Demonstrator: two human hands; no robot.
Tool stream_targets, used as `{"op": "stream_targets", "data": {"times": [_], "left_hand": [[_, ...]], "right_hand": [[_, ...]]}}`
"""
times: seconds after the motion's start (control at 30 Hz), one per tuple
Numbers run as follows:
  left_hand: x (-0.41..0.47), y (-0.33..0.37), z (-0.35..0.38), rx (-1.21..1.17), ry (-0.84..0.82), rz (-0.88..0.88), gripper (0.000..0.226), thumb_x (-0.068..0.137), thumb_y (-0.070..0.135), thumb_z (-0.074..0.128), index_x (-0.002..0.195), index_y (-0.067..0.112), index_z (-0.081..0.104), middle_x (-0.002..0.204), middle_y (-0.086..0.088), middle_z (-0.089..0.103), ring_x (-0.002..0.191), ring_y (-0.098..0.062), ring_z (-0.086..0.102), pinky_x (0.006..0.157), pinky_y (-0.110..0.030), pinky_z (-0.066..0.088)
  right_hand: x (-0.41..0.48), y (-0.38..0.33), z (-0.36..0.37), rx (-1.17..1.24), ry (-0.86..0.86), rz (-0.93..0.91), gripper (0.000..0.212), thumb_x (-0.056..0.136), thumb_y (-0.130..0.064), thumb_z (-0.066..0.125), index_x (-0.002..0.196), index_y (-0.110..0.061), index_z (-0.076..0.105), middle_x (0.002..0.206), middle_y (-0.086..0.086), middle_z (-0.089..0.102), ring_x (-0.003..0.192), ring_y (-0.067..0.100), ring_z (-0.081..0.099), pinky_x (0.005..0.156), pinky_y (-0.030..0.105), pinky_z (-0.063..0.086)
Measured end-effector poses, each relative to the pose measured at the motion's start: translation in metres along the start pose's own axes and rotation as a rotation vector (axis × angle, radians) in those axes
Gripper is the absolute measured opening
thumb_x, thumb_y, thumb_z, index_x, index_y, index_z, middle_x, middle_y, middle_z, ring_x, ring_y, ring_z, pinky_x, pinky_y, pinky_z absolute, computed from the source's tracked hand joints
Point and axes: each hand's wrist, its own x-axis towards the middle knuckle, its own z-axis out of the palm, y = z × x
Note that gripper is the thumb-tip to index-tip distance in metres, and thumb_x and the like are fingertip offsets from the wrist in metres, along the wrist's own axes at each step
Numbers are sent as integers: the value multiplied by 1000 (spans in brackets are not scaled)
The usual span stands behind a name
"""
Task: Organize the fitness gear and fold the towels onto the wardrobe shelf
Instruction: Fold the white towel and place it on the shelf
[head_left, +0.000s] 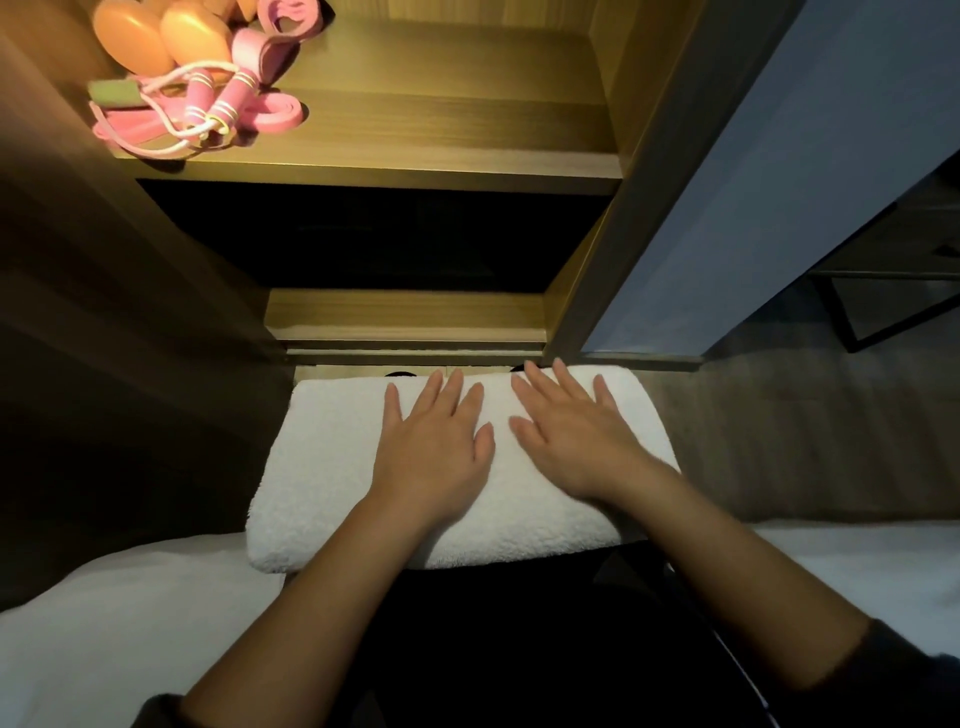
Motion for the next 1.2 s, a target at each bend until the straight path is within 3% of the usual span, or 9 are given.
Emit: {"op": "stream_targets", "data": {"times": [0.17, 0.37, 0.47, 0.67, 0.83, 1.0, 1.2], "left_hand": [[-8, -25, 10, 64, -3, -83, 70, 92, 68, 4, 155, 37, 1, 165, 5, -7, 151, -22, -9, 119, -55, -8], [-33, -60, 11, 23, 44, -83, 84, 78, 79, -14, 153, 42, -8, 163, 8, -16, 150, -19, -14, 121, -52, -3], [-46, -73, 9, -22, 51, -84, 89, 75, 79, -14, 155, 39, -5, 163, 6, -14, 150, -17, -13, 123, -47, 0], [-67, -85, -1, -39, 96, 25, 83, 87, 75, 4, 156, 28, 10, 165, 4, 2, 151, -14, -2, 119, -35, -2], [-90, -85, 2, 123, 81, 206, 96, 78, 86, 24, 155, 30, 6, 165, 3, 3, 152, -17, 0, 121, -44, 4], [-87, -77, 8, 305, 100, 196, 109, 77, 70, 60, 155, 24, -2, 165, -8, 2, 151, -27, 4, 120, -49, 9], [-77, -70, -3, 315, 125, 264, 98, 68, 56, 76, 145, 20, 27, 146, -8, 40, 133, -26, 39, 110, -40, 32]], "right_hand": [[-1, 12, 11, -28, -28, 66, 63, 99, -60, 11, 156, -36, -4, 163, -10, -14, 150, 20, -15, 120, 55, -6], [-16, 28, 10, 5, -12, 88, 83, 80, -76, -5, 154, -39, -10, 162, -10, -19, 150, 18, -17, 118, 53, -5], [-24, 35, 9, 37, -23, 98, 78, 86, -73, 0, 154, -37, -10, 162, -10, -18, 149, 15, -16, 119, 48, -3], [-47, 36, -1, -45, 78, -1, 73, 95, -63, 11, 157, -26, 6, 165, -4, -2, 151, 14, -2, 121, 37, 1], [-78, 21, 12, -216, 102, -232, 94, 83, -83, 21, 157, -28, 5, 164, -7, -1, 151, 16, 1, 120, 37, -2], [-77, 13, 24, -318, 170, -234, 104, 79, -73, 53, 157, -26, 3, 165, 1, 5, 152, 27, 7, 120, 47, 7], [-71, 9, 27, -345, 173, -215, 117, 76, -60, 72, 154, -33, -11, 165, 4, 1, 151, 32, 5, 119, 51, 9]]}}
